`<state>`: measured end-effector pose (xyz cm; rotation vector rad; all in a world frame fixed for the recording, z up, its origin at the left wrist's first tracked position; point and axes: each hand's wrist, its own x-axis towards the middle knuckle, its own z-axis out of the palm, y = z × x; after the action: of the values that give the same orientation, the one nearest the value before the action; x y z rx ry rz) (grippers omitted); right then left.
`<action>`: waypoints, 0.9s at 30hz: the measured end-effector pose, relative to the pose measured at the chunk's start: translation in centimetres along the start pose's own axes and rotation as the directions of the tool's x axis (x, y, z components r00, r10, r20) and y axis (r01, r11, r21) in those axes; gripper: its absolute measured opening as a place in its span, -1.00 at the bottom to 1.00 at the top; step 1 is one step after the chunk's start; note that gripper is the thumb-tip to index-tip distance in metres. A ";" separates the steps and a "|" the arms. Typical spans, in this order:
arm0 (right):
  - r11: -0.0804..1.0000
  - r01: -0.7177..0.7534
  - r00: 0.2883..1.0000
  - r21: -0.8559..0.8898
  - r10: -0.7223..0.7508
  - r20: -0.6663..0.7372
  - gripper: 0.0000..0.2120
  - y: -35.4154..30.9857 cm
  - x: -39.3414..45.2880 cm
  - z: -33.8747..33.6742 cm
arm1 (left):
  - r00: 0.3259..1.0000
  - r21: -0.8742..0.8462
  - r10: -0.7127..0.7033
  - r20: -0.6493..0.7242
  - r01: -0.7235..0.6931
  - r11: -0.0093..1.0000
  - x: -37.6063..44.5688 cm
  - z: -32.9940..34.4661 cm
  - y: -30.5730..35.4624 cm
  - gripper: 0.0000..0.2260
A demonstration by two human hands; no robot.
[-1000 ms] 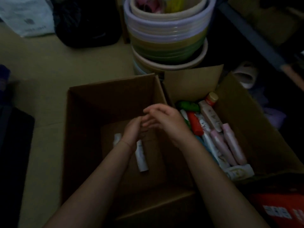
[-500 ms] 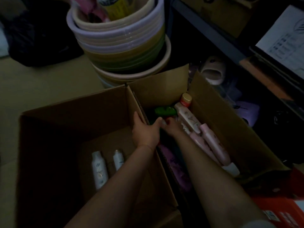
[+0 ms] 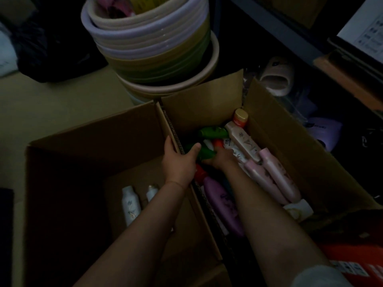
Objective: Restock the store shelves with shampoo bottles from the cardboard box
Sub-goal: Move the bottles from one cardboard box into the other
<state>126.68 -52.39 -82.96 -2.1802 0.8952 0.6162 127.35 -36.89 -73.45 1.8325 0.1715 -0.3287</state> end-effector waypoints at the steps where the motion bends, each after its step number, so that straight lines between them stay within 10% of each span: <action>1: 1.000 -0.003 1.000 0.019 0.003 -0.014 -0.20 0.4 -0.6 -0.1 | 1.000 -0.012 -0.002 0.003 0.002 1.000 -0.1 -0.3 0.0 -0.35; 10: 0.676 0.001 0.997 0.737 -0.059 0.052 -0.60 1.4 -8.2 -4.7 | 0.998 -0.025 -0.058 0.037 0.059 0.998 -0.6 -0.7 1.2 -0.26; 17: 0.479 0.249 0.940 0.842 -0.331 -0.089 -0.63 -3.6 -20.1 -7.8 | 0.968 -0.206 -0.150 0.201 0.192 0.959 -3.7 -4.9 3.8 -0.13; 22: 0.560 0.380 0.832 0.736 -0.554 -0.007 -0.70 -10.3 -24.4 -4.5 | 0.958 -0.681 -0.011 0.285 0.211 0.701 -5.4 -12.7 5.2 -0.64; 27: 0.817 0.332 0.870 0.471 -0.458 0.181 -0.84 -12.8 -21.5 3.5 | 0.934 -0.728 -0.328 0.142 0.323 0.605 -2.4 -19.7 -0.6 -0.81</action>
<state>121.66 -34.18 -66.23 -1.7426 0.3478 0.4562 127.53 -17.70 -68.22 0.9613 0.5703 -0.4300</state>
